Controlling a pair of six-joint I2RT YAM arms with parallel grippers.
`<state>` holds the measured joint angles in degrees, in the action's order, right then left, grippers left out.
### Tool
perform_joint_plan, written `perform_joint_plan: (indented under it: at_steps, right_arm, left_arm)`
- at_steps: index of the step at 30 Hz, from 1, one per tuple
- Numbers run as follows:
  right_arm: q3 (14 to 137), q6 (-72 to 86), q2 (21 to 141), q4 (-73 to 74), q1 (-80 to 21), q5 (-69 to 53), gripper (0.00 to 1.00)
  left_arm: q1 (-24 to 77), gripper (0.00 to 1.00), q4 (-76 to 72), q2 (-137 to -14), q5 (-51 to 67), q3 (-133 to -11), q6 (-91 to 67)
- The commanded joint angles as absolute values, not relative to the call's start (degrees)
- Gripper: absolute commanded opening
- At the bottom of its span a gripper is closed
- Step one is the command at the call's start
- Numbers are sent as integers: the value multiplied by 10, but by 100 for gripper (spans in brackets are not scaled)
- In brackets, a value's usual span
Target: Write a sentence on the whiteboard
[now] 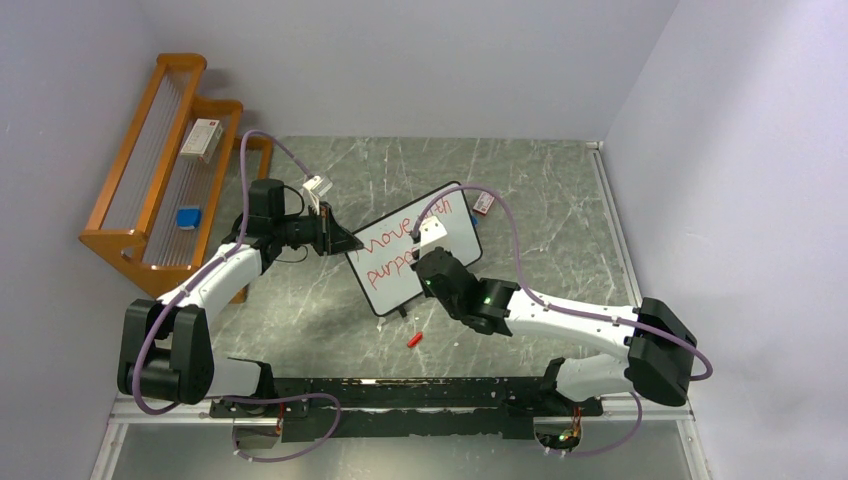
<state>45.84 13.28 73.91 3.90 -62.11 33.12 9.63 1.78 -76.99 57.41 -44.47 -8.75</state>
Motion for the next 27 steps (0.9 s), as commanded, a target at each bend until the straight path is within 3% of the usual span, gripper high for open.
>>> perform_joint_plan:
  at_steps: [1,13,27]
  right_arm:
    - [442,144,729,57,-623,325,0]
    - [437,165,735,79,-623,360,0]
    - [437,162,728,58,-630,310,0]
  left_arm:
    - [105,5,75,-793,528,-433,-62]
    - [105,5,78,-793,525,-434,-60]
    - [106,5,80,-793,522,-435,-58]
